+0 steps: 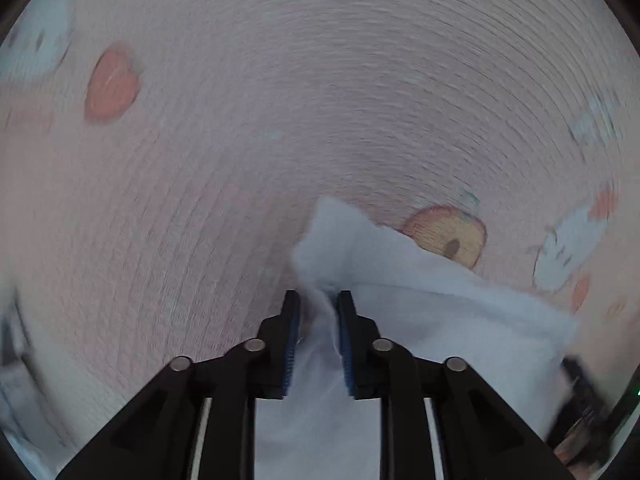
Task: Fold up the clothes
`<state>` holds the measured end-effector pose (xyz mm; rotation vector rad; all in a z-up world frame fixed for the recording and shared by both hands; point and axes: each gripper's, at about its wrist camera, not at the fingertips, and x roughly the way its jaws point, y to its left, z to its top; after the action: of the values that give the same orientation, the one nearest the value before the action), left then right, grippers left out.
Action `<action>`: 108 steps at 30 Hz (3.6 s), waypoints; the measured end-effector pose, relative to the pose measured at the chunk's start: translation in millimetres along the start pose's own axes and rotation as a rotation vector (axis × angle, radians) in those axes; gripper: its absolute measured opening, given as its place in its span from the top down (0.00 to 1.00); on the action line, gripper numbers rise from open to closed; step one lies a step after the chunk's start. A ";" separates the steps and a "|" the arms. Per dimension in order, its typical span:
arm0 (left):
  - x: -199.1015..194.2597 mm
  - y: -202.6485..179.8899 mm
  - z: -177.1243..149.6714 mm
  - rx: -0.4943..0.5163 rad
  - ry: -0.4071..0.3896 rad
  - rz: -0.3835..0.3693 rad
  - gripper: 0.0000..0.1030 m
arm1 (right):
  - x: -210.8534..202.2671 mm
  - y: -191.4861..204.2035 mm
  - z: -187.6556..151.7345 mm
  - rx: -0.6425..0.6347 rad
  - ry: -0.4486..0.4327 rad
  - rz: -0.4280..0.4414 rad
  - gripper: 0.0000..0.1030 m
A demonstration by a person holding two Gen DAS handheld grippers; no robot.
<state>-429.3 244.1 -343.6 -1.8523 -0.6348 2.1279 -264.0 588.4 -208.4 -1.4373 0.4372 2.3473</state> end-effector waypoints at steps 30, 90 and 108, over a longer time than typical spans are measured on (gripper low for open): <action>-48.4 -53.1 -47.9 -0.084 -0.098 -0.162 0.58 | -41.4 -24.1 -64.4 0.049 0.096 0.042 0.45; -74.1 -66.7 78.3 0.185 -0.076 -0.103 0.56 | 40.0 -1.2 35.0 -0.044 0.007 -0.080 0.56; -182.6 -4.7 47.3 0.104 -0.039 -0.147 0.47 | -46.1 -45.1 -39.1 0.207 0.067 0.058 0.34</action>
<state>-446.9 156.9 -177.2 -1.6610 -0.6359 2.0652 -193.4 605.3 -187.6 -1.4254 0.7261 2.2263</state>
